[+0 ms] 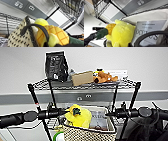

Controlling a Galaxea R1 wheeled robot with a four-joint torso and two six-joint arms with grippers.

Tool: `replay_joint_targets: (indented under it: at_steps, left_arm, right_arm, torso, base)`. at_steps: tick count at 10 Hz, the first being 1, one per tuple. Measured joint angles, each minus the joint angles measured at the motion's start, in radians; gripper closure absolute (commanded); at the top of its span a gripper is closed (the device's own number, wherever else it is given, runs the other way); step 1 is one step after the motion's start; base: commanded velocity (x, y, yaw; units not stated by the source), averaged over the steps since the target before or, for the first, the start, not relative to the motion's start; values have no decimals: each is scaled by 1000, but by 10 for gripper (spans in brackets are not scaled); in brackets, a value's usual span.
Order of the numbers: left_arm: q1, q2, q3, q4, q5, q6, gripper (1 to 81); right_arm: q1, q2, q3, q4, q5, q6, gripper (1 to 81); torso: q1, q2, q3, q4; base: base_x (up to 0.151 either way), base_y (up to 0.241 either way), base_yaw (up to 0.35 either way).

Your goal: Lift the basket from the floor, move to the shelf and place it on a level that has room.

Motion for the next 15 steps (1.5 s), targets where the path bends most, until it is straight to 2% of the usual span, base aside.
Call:
replay_joint_targets:
  at_steps: [3,9,15]
  left_arm:
    - [-3,63,-120,1,-5,2,811]
    - [-40,210,-317,14,-2,0,811]
    - [-64,301,-499,55,47,0,811]
  right_arm:
    - [2,63,-110,-48,0,0,811]
    - [94,151,-332,-102,-34,-3,811]
    - [84,293,-524,-156,-52,-3,811]
  torso:
    - [0,0,0,0]
    - [1,1,0,0]
    - [1,2,-1,0]
  base:
    - [0,0,0]
    - [0,0,0]
    - [0,0,0]
